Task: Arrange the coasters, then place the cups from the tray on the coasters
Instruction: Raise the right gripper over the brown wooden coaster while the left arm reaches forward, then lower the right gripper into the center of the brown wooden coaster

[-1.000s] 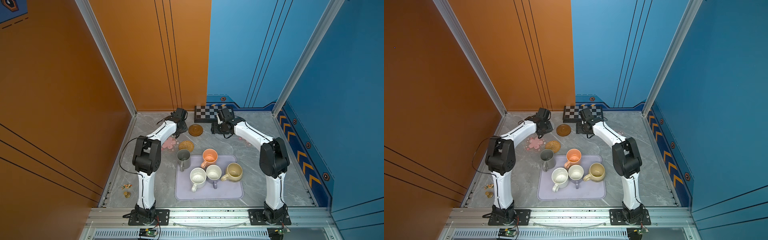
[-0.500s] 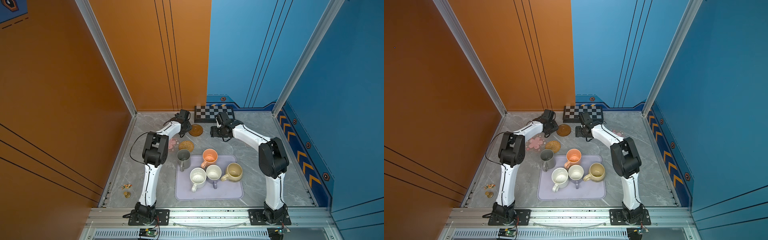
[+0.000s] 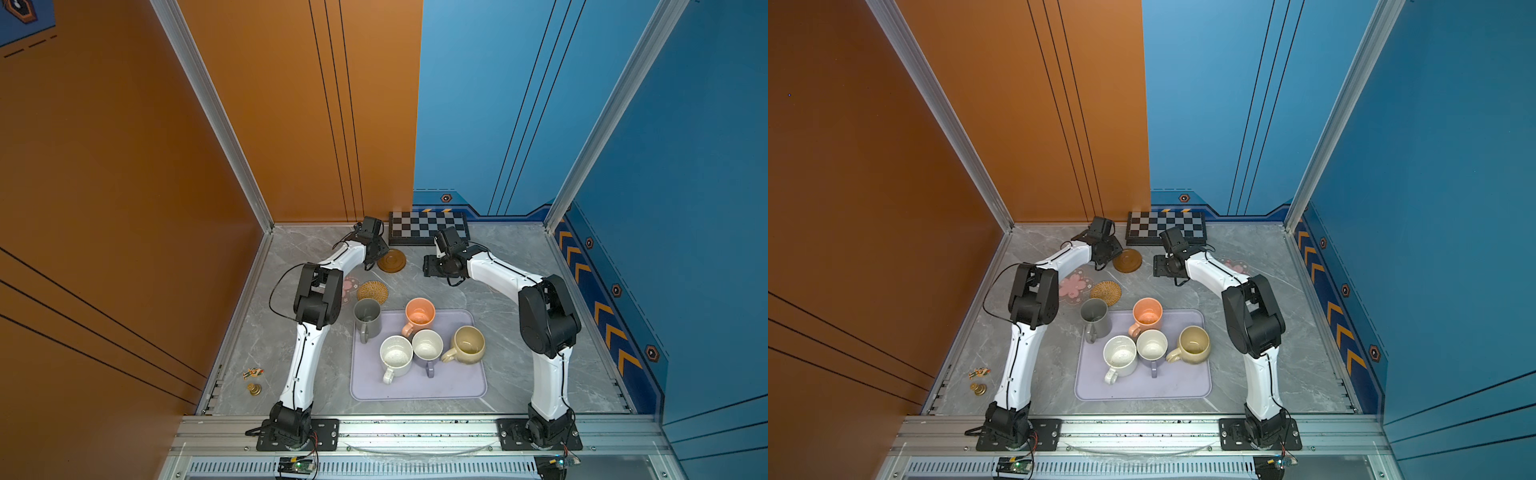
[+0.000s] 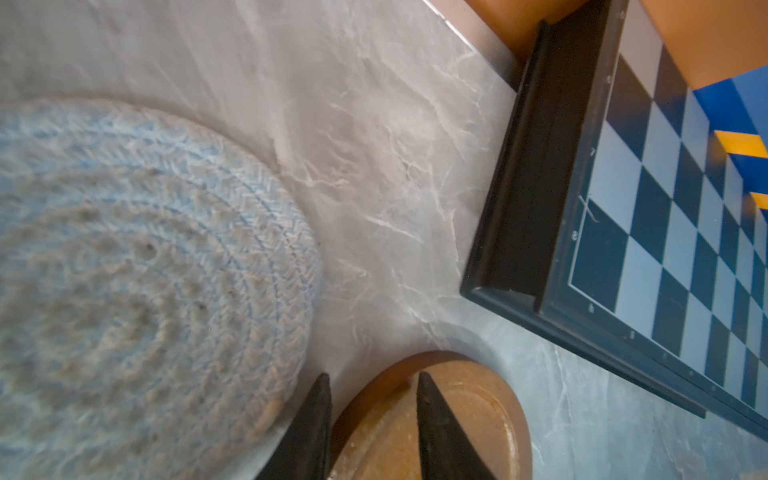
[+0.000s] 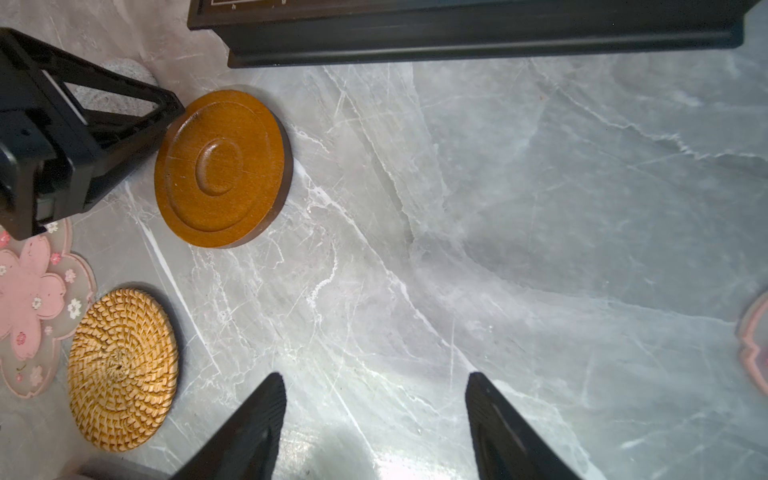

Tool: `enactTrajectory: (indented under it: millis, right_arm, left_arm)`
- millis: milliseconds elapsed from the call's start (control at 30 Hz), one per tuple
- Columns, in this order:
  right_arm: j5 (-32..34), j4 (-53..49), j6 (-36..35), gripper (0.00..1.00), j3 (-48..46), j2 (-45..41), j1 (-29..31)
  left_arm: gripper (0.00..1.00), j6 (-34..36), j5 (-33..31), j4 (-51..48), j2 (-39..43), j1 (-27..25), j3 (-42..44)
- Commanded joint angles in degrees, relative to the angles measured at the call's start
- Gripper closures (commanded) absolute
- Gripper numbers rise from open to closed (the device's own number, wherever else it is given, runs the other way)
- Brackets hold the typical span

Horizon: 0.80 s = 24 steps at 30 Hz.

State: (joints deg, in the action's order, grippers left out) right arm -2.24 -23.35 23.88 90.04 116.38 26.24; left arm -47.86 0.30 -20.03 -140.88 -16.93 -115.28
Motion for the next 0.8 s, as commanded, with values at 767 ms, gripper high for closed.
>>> enactTrajectory:
  millis: [767]
  right_arm:
    - [2.6,4.4,2.4,0.31,2.0,6.4,-0.6]
  left_arm:
    - [0.64,7.1,11.1,-2.4,7.7,-4.7,7.6]
